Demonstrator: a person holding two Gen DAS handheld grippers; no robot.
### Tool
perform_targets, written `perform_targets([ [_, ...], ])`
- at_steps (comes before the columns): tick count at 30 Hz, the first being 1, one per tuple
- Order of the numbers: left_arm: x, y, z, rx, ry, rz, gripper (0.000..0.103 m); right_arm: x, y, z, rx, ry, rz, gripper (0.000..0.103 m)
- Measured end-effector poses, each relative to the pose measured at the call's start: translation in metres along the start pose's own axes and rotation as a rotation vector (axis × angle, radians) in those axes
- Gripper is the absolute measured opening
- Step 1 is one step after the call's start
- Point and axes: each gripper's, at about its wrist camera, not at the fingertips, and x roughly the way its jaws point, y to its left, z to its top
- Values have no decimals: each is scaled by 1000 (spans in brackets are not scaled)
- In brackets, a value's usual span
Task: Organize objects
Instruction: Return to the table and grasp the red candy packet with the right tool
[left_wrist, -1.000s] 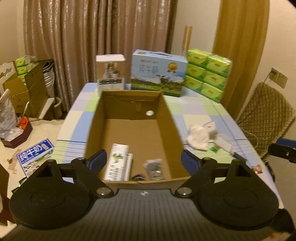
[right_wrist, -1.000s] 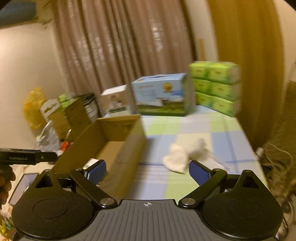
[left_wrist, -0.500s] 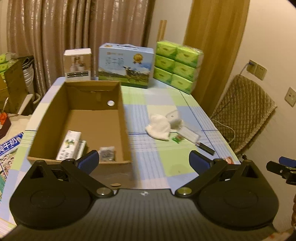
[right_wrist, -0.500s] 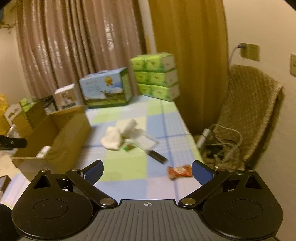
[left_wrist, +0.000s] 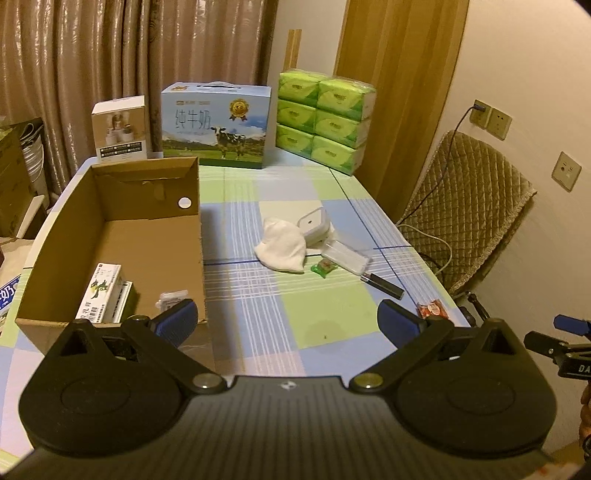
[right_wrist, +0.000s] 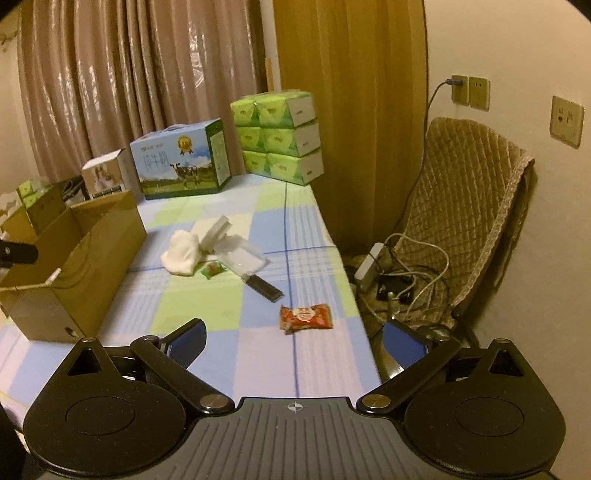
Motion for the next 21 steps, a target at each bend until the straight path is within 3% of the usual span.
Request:
perform_targets([
  [6,14,-8,1,19,9,-16,102,26,-10,2,-91,19,36,98],
  [8,22,-13,1,19,20,-26,102,38,-14,2,-137,41,75,80],
  [9,27,-16,1,25,22,-32,102,46,-15,3,-162,57,95,78],
  [16,74,-41,-1,71,70,-63,102,106,-26,-3,-367,134,183,74],
  [21,114,-51,-7,96,124,-72,102,154,-29,-10,-534,170,194,70],
])
